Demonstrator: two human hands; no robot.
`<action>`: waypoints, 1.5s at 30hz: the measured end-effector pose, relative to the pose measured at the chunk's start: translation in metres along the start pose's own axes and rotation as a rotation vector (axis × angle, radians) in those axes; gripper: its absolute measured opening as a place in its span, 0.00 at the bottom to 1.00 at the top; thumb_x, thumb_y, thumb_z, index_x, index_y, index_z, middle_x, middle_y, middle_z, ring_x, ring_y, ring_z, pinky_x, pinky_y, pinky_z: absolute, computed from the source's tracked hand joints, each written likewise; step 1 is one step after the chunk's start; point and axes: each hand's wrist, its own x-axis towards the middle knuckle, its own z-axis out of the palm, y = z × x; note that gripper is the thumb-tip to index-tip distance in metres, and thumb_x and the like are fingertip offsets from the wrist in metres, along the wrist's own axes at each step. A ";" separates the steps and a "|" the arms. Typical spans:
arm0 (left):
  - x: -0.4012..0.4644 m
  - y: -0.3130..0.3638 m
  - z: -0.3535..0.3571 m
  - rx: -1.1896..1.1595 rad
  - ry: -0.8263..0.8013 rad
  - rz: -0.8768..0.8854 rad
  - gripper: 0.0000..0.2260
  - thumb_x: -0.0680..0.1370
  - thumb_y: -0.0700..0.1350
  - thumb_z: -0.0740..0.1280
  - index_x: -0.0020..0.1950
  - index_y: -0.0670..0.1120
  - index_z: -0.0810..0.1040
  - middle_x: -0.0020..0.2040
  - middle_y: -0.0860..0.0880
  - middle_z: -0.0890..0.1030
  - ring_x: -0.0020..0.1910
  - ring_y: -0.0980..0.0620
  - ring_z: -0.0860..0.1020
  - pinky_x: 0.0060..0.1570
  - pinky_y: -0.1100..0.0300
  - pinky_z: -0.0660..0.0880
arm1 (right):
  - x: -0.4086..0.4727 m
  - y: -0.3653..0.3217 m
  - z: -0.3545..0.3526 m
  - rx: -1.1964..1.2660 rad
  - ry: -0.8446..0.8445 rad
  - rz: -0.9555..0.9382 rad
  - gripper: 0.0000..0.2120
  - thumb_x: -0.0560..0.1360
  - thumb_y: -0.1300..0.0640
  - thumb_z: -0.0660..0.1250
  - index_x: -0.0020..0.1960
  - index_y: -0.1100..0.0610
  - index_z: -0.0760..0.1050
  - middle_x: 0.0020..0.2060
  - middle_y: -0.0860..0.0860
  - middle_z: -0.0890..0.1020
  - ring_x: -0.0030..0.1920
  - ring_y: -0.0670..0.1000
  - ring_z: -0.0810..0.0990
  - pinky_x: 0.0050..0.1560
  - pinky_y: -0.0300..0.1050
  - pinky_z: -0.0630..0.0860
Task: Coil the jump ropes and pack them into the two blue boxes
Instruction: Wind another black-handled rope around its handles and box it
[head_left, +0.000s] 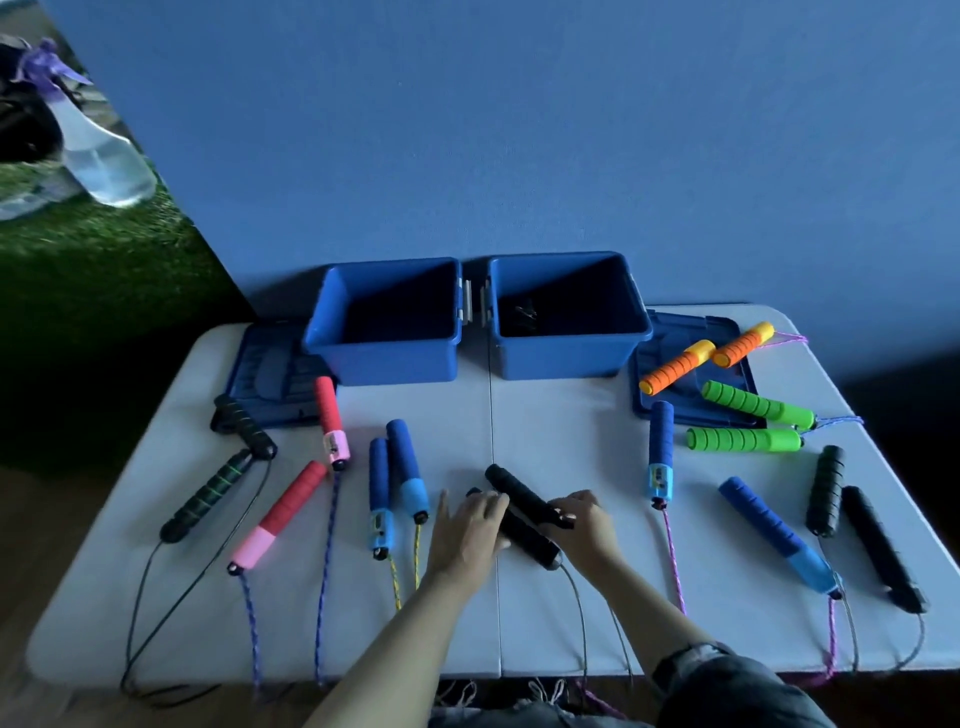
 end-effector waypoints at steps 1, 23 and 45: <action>0.001 0.001 0.001 0.025 -0.004 0.005 0.27 0.80 0.52 0.63 0.76 0.48 0.59 0.73 0.49 0.65 0.73 0.51 0.63 0.73 0.41 0.50 | 0.000 0.001 0.002 -0.022 -0.020 0.003 0.12 0.70 0.61 0.72 0.53 0.58 0.82 0.46 0.52 0.72 0.48 0.53 0.76 0.42 0.34 0.63; 0.032 0.011 -0.011 0.108 -0.096 0.111 0.32 0.75 0.68 0.58 0.74 0.52 0.59 0.70 0.54 0.65 0.70 0.50 0.62 0.69 0.30 0.45 | -0.019 0.043 -0.027 -0.194 0.010 0.011 0.20 0.68 0.71 0.64 0.53 0.53 0.81 0.37 0.52 0.75 0.36 0.51 0.76 0.32 0.32 0.65; 0.009 -0.029 0.005 -0.060 -0.154 0.180 0.30 0.79 0.57 0.59 0.77 0.51 0.51 0.64 0.45 0.68 0.60 0.44 0.71 0.55 0.52 0.71 | 0.008 0.009 -0.041 -0.410 -0.138 0.067 0.13 0.74 0.41 0.65 0.41 0.50 0.72 0.33 0.47 0.76 0.37 0.51 0.75 0.35 0.43 0.70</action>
